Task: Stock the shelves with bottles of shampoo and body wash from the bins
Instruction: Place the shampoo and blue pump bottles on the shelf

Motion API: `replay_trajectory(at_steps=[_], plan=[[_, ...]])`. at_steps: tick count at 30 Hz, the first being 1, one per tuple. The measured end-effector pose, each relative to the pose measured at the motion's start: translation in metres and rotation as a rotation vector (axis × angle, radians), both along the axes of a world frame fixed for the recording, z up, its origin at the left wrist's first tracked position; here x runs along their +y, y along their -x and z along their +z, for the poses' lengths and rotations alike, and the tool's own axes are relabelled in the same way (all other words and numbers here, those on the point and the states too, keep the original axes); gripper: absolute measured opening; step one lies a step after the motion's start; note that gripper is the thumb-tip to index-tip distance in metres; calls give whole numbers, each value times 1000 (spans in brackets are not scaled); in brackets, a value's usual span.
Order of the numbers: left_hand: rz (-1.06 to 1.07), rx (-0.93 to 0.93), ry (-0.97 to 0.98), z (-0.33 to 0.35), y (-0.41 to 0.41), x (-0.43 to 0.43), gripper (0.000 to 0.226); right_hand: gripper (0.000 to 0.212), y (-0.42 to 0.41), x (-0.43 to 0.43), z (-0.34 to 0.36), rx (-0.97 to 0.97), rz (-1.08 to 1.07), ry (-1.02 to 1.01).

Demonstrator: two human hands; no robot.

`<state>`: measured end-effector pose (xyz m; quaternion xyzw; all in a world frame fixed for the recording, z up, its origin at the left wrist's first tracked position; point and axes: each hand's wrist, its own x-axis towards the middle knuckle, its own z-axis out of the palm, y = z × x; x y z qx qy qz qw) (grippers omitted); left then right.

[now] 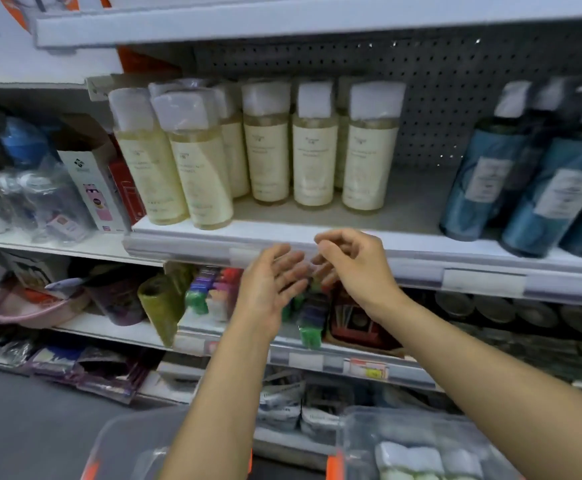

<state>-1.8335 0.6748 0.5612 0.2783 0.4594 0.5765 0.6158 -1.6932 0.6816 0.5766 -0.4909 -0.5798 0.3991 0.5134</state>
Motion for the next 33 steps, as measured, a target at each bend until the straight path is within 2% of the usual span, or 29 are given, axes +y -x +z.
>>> replay_trajectory(at_steps=[8, 16, 23, 30, 31, 33], plan=[[-167, 10, 237, -77, -111, -33, 24, 16, -115, -46, -78, -46, -28, 230], [-253, -37, 614, -221, -179, -79, 28, 15, -196, -82, -220, -87, -46, 706], [-214, 34, 878, -324, -201, -98, 19, 6, -214, -110, -334, 24, -118, 1067], [-159, 95, 956, -411, -206, -108, 44, 27, -205, -124, -422, 18, -95, 1297], [-155, 97, 959, -422, -206, -110, 48, 27, -202, -126, -430, 3, -89, 1318], [-149, 80, 962, -443, -206, -114, 55, 8, -196, -128, -445, -18, -75, 1348]])
